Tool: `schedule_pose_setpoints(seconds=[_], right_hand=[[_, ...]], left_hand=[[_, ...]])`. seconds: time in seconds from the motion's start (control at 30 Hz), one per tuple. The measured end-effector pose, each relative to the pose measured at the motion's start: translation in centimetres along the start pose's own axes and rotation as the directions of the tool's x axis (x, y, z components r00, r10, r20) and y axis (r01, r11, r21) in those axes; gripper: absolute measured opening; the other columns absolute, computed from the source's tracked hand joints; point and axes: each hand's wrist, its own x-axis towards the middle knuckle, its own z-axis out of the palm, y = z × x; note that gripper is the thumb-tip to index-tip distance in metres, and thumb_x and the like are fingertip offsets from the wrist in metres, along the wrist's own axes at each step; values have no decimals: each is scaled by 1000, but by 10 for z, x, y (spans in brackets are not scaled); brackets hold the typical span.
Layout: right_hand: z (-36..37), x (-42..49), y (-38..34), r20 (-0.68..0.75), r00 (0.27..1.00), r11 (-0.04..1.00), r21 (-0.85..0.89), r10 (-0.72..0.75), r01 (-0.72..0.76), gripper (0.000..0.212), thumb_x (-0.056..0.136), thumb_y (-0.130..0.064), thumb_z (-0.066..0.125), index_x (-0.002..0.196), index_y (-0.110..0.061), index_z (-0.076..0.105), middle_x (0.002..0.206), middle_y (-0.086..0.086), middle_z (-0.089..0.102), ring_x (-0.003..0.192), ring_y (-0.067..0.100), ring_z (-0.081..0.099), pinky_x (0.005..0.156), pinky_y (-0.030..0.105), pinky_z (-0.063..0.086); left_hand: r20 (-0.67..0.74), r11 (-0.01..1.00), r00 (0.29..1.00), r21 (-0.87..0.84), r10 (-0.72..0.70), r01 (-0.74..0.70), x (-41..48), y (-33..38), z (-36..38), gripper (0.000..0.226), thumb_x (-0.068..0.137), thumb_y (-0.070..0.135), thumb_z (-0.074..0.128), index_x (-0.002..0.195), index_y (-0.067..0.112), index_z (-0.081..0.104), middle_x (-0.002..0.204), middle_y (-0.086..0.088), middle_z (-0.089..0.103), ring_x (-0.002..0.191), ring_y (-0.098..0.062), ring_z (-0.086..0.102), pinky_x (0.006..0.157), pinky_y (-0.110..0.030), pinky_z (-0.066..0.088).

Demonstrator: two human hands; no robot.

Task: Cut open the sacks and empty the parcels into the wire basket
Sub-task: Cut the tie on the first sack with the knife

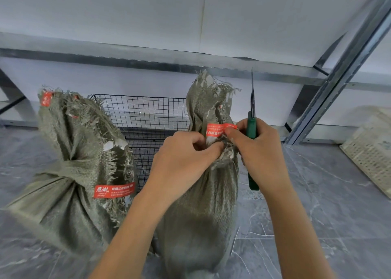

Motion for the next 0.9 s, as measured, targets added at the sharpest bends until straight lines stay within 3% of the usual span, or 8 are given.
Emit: schedule_pose_setpoints(seconds=[0.17, 0.27, 0.37, 0.43, 0.6, 0.73, 0.8, 0.9], right_hand=[[-7, -5, -9, 59, 998, 992, -126, -2, 9, 31, 85, -39, 64, 79, -15, 46, 58, -8, 37, 45, 2, 32, 43, 12, 32], [-14, -10, -19, 195, 975, 987, -139, 108, -82, 36, 85, -54, 52, 89, -19, 43, 67, -1, 38, 55, 12, 37, 53, 27, 35], [-20, -14, -26, 339, 929, 984, -145, 151, -107, 36, 88, -53, 46, 90, -17, 41, 71, 7, 37, 59, 19, 34, 54, 34, 33], [-24, -16, -28, 420, 897, 976, -213, 139, -51, 35, 90, -51, 44, 88, -16, 43, 64, 7, 41, 54, 19, 37, 53, 33, 38], [-32, -17, -32, 527, 827, 954, -297, 196, -37, 34, 95, -43, 41, 88, -12, 51, 57, 1, 54, 48, 15, 56, 52, 24, 48], [-41, -18, -34, 554, 788, 934, -349, 267, -70, 40, 96, -41, 39, 87, -6, 54, 66, 2, 60, 53, 18, 64, 53, 24, 50], [-45, -18, -34, 555, 775, 920, -384, 302, -83, 40, 97, -41, 38, 84, -6, 55, 64, 0, 62, 54, 19, 65, 54, 26, 51], [-48, -18, -34, 560, 752, 906, -407, 349, -117, 40, 98, -39, 38, 81, -9, 57, 66, 2, 64, 54, 23, 65, 55, 32, 53]], left_hand=[[-8, 992, 999, -119, -42, 41, 0, 4, 1, 32, 88, 34, 61, 66, 11, 66, 50, 4, 59, 46, -8, 61, 48, -19, 39], [-89, 986, 996, -163, -30, 15, 0, 3, 3, 35, 91, 26, 58, 63, 6, 61, 45, 0, 57, 38, -8, 50, 42, -18, 34], [-150, 983, 989, -181, -19, -8, 1, 3, 4, 41, 92, 27, 56, 64, -2, 56, 55, -19, 59, 38, -14, 34, 45, -30, 28], [-180, 986, 984, -166, -15, -15, 2, 2, 5, 44, 93, 28, 55, 63, -5, 53, 57, -24, 57, 42, -18, 35, 47, -33, 28], [-204, 980, 978, -200, -32, -10, 4, 1, 7, 46, 92, 28, 56, 63, -7, 51, 54, -20, 57, 44, -19, 43, 50, -32, 32], [-192, 969, 980, -249, -61, 11, 7, 1, 6, 39, 91, 24, 59, 62, 0, 51, 50, -10, 50, 59, -40, 57, 52, -42, 41], [-196, 967, 979, -257, -53, 1, 7, 2, 6, 24, 89, 23, 62, 70, 8, 61, 59, -11, 58, 66, -39, 60, 59, -47, 49], [-204, 956, 976, -292, -83, 21, 7, 3, 2, 12, 86, 22, 65, 79, 20, 56, 61, -6, 61, 52, -26, 51, 56, -46, 47]])
